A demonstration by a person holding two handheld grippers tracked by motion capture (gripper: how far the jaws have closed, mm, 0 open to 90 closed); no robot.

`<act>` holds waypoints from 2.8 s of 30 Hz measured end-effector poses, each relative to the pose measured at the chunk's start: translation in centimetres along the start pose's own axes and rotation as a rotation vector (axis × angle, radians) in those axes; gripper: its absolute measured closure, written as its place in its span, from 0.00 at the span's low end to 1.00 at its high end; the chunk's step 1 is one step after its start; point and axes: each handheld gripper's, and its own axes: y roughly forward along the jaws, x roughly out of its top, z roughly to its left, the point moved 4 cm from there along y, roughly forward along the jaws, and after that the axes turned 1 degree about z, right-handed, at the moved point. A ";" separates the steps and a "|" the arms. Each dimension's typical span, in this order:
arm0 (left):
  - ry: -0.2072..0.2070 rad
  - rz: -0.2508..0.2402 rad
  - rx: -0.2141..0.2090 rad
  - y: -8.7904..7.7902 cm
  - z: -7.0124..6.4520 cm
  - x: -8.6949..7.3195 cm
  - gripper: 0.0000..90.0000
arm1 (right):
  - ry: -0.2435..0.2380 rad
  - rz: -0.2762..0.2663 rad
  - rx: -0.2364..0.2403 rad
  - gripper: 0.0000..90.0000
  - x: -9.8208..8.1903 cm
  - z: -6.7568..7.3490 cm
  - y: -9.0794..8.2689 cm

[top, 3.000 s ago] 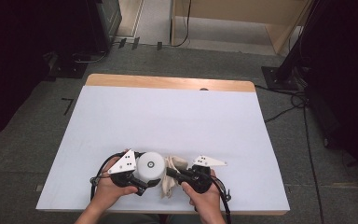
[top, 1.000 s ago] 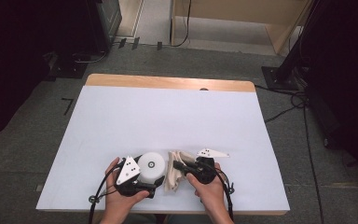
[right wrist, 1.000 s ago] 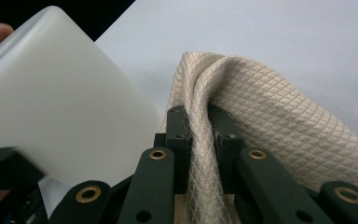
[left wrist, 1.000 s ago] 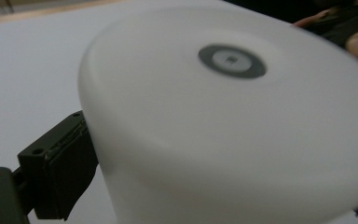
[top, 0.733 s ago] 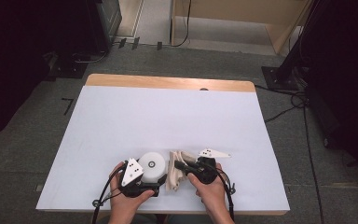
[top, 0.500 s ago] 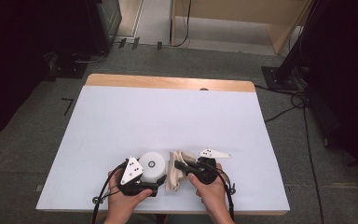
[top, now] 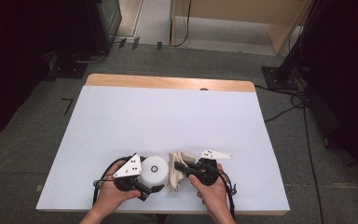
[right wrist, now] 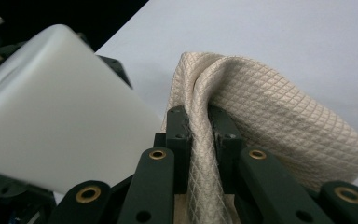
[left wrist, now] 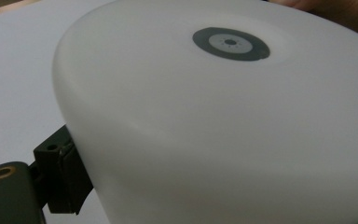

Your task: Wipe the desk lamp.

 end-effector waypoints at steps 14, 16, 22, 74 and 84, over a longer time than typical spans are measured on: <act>-0.037 0.008 0.076 -0.5 0.8 -0.1 0.08 | -0.053 -0.046 0.113 0.90 1.3 4.4 -1.3; -0.036 0.006 0.075 -0.5 0.8 -0.1 0.08 | -0.068 -0.069 0.117 0.90 1.8 5.1 -1.8; -0.046 0.002 0.079 -0.5 0.9 -0.2 0.08 | -0.081 -0.079 0.126 0.90 1.8 5.6 -1.9; -0.228 -0.043 0.375 0.4 -1.4 -1.0 0.00 | 0.066 0.001 -0.052 0.89 -0.3 -1.1 -0.1; -0.184 0.015 0.413 0.6 -1.3 -0.8 0.09 | 0.054 0.006 -0.049 0.89 -0.2 -1.0 0.0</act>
